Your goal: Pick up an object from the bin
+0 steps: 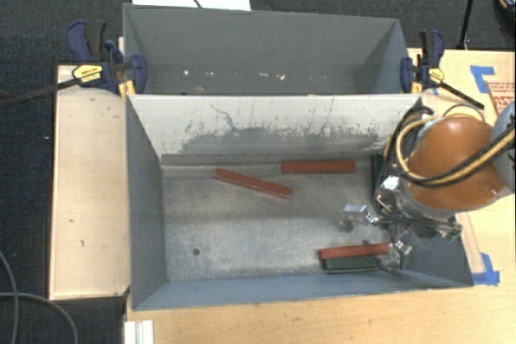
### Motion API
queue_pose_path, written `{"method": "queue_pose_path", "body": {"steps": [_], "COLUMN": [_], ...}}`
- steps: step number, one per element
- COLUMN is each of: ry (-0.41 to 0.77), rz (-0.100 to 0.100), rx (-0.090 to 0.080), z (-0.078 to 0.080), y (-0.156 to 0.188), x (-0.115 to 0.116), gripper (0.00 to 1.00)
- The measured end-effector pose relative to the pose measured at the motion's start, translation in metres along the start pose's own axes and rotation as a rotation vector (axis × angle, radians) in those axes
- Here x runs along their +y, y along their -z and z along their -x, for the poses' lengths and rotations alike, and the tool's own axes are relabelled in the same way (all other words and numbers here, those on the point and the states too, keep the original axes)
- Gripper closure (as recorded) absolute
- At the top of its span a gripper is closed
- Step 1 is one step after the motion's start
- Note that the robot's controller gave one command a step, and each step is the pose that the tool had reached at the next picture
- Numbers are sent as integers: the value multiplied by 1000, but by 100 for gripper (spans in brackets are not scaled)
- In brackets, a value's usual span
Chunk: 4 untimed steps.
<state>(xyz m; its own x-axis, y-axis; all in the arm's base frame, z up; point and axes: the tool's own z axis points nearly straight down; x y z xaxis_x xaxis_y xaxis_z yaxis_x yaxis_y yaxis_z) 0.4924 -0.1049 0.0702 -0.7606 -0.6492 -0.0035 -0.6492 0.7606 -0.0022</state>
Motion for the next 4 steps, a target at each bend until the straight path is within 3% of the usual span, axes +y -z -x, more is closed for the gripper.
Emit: {"method": "queue_pose_path", "body": {"steps": [1, 2, 3, 4], "ry": [-54, -38, -39, -56], "rz": [-2, 3, 3, -6], "rx": [-4, -9, -4, -4], "z": [-24, -37, -38, -5], "y": [1, 1, 1, 148], "x": [-16, -24, -25, -21], "gripper": [0, 0, 100, 100]}}
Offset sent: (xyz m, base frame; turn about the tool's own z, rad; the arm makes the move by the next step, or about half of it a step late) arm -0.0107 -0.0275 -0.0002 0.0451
